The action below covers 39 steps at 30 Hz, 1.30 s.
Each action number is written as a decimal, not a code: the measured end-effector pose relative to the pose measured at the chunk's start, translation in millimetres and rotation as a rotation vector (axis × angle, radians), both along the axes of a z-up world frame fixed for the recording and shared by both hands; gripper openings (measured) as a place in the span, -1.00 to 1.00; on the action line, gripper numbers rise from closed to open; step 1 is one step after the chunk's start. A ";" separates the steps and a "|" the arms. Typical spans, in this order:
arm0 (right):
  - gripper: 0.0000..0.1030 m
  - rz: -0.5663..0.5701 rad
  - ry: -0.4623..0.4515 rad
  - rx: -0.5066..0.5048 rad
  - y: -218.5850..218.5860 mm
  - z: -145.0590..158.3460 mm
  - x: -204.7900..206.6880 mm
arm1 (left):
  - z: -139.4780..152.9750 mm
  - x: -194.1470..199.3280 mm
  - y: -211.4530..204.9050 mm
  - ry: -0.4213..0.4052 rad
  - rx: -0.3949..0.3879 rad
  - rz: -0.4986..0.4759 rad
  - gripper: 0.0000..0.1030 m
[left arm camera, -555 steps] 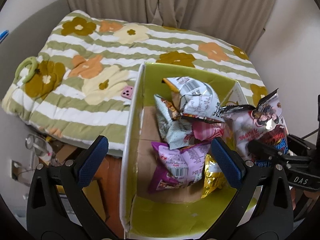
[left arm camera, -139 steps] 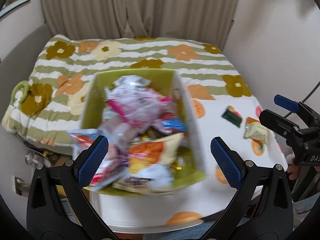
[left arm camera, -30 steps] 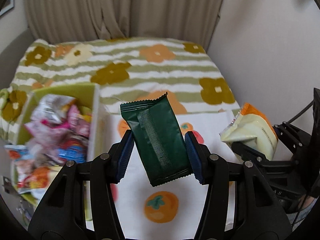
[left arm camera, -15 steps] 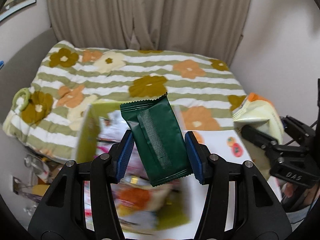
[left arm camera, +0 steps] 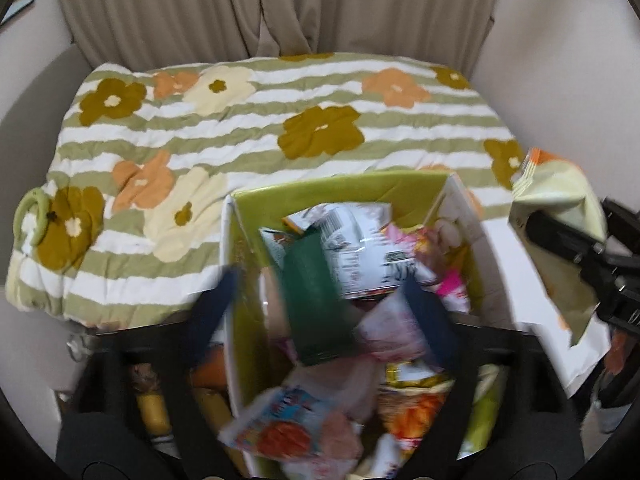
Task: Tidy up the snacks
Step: 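Carry both items over the green box and release them inside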
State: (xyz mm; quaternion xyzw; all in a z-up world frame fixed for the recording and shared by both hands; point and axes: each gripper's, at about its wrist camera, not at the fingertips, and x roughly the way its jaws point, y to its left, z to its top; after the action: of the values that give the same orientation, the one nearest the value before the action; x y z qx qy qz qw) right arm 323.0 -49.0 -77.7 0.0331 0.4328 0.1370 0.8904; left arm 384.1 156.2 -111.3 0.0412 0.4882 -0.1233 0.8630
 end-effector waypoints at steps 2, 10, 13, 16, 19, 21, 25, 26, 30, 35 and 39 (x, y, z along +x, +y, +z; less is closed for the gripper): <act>0.17 -0.017 0.014 -0.002 3.4 -4.3 3.7 | -5.4 0.7 6.8 -0.005 -0.023 -0.013 1.00; 0.17 -0.048 0.039 0.000 8.9 -6.3 7.9 | -7.5 -23.9 34.1 0.014 -0.104 0.022 1.00; 0.17 -0.049 0.038 0.009 9.4 -3.0 13.8 | -3.8 -32.2 43.3 0.012 -0.104 0.055 1.00; 0.18 -0.046 0.047 0.021 10.7 -1.5 23.6 | -0.5 -33.6 51.7 0.011 -0.106 0.067 1.00; 0.18 -0.040 0.067 0.033 17.1 -6.7 37.3 | 1.9 -31.5 58.3 -0.004 -0.091 0.079 1.00; 0.21 -0.028 0.080 0.049 20.4 -15.2 45.3 | 1.3 -31.5 59.9 -0.013 -0.089 0.078 1.00; 0.85 -0.071 0.090 0.062 18.3 -26.6 46.8 | -6.1 -31.6 56.1 -0.020 -0.062 0.066 1.00; 0.90 -0.089 0.071 0.055 16.8 -25.7 40.5 | -7.7 -32.1 55.3 -0.017 -0.061 0.064 1.00; 0.91 -0.115 0.057 0.049 15.2 -25.9 22.6 | -14.0 -37.7 50.6 0.000 -0.069 0.060 1.00; 0.91 -0.108 0.054 0.054 13.1 -20.5 8.7 | -3.6 -53.4 43.3 -0.021 -0.067 0.069 1.00; 0.91 -0.093 0.022 0.050 10.9 -3.6 -6.9 | 13.4 -68.6 35.6 -0.054 -0.059 0.075 1.00</act>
State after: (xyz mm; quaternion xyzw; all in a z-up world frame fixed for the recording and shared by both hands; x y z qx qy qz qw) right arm 316.1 -38.1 -81.3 0.0772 0.4369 0.1059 0.8899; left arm 315.5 191.8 -97.9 0.0008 0.4620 -0.1040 0.8808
